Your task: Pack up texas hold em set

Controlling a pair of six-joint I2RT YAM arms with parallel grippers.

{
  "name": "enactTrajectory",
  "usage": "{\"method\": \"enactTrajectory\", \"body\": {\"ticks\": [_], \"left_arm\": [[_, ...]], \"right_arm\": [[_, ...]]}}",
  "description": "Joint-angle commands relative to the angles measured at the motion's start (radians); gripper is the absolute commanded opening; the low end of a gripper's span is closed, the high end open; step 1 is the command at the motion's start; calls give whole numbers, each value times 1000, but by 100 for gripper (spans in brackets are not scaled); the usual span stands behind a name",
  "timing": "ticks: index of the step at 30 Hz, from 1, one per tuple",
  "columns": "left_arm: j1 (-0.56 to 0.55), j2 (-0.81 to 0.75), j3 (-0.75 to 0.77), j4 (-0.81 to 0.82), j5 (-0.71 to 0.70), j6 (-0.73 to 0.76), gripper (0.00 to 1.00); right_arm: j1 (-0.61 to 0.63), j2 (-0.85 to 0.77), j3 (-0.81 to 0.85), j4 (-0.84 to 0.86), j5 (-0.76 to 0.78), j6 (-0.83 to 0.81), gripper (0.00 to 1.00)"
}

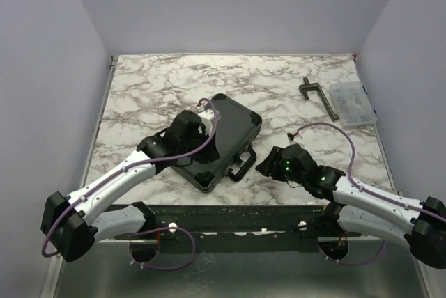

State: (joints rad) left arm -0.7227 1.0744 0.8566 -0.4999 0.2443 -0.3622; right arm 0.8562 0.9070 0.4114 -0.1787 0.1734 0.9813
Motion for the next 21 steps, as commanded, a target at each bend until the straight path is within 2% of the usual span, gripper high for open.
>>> {"method": "enactTrajectory", "body": {"ticks": [1,7,15,21], "left_arm": [[-19,41,13,33,-95,-3,7],[-26,82,-32,53,-123,-13,4],[-54,74,-117,69,-151,-74,1],[-87,56,-182,78,-187,-145,0]], "right_arm": [[3,28,-26,70,-20,16,50],[3,64,-41,110,-22,10,47],[4,149,-60,208,-39,14,39],[3,227,-59,270,-32,19,26]]}}
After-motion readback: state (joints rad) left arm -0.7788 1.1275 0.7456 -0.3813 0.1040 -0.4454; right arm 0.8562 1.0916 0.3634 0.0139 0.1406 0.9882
